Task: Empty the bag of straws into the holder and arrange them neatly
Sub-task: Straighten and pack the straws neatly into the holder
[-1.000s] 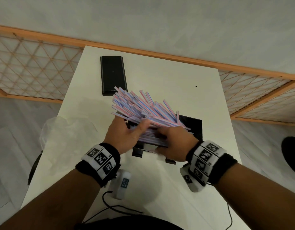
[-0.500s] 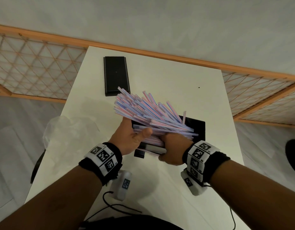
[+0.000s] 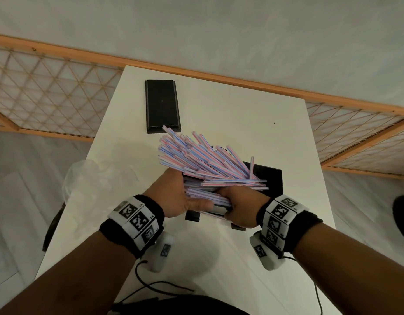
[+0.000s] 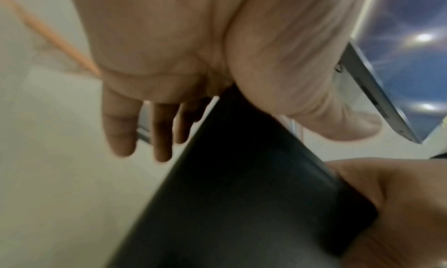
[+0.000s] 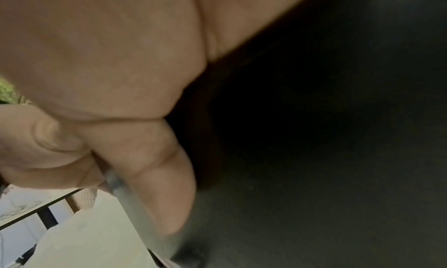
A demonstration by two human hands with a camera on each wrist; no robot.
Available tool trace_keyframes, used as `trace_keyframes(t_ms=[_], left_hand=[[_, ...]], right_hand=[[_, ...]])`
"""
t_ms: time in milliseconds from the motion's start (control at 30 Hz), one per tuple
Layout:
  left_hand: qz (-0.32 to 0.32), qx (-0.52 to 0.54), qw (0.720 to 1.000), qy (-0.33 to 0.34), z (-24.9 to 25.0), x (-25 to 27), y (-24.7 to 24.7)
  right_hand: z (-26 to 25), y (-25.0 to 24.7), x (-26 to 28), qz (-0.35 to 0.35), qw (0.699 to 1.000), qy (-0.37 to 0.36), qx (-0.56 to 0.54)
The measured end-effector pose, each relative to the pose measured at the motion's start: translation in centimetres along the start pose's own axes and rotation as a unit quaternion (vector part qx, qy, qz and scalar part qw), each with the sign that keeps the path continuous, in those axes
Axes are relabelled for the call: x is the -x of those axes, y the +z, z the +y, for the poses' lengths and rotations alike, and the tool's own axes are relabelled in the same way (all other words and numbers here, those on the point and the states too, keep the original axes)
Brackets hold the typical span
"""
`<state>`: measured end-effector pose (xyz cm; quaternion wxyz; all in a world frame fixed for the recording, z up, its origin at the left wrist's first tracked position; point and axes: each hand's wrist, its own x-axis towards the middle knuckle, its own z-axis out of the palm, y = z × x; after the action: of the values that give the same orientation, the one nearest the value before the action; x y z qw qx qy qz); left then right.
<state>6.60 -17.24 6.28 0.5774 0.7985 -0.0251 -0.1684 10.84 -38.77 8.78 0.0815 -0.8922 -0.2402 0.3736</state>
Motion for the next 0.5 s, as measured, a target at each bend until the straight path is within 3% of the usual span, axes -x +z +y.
trace_keyframes(t_ms=[67, 133, 200, 367, 500], left_hand=[[-0.04, -0.2, 0.977, -0.068, 3.1, 1.0, -1.4], [-0.086, -0.396, 0.901, -0.154, 6.2, 1.8, -2.4], [-0.117, -0.479, 0.858, -0.146, 8.5, 2.2, -2.7], [-0.17, -0.447, 0.878, 0.026, 10.9, 1.5, 1.4], [-0.133, -0.473, 0.868, 0.073, 9.4, -0.1, 4.9]], right_hand=[[-0.2, -0.1, 0.4, 0.025, 1.0, 0.001, 0.0], [-0.4, -0.2, 1.4, 0.074, 0.997, -0.003, 0.001], [-0.2, -0.4, 2.6, 0.108, 0.994, 0.011, 0.011], [0.7, -0.4, 3.6, 0.131, 0.983, 0.088, 0.098], [0.1, 0.8, 2.9, 0.067, 0.995, 0.049, 0.057]])
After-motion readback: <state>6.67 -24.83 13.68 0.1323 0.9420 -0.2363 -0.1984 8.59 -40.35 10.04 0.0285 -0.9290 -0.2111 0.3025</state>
